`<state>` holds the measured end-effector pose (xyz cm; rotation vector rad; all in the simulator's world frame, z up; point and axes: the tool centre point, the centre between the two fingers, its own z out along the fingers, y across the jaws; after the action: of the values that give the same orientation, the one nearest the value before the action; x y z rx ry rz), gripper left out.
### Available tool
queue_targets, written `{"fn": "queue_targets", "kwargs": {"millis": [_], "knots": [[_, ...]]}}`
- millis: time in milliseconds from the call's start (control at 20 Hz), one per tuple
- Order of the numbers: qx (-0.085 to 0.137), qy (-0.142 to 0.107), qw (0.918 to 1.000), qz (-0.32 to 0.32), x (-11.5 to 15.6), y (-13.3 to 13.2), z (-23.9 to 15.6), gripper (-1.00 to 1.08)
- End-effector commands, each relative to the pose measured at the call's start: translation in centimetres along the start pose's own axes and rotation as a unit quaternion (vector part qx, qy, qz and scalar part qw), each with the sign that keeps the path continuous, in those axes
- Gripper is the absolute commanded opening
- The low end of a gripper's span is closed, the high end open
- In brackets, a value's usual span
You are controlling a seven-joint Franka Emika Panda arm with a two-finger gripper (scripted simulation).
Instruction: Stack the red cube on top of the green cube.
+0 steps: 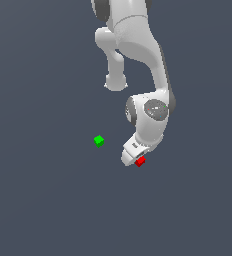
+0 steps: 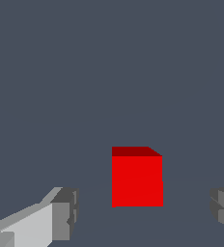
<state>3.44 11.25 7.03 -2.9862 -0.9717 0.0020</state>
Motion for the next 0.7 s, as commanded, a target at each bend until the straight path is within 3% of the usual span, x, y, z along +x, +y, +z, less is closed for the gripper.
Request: {"fn": "queue_targets", "kwargs": {"millis": [0, 650], "knots": [[0.0, 0.0, 1.0, 0.0, 0.0, 0.0, 0.1, 1.0], [-0.001, 0.0, 1.0, -0.003, 0.0, 0.0, 5.0, 1.0]]}}
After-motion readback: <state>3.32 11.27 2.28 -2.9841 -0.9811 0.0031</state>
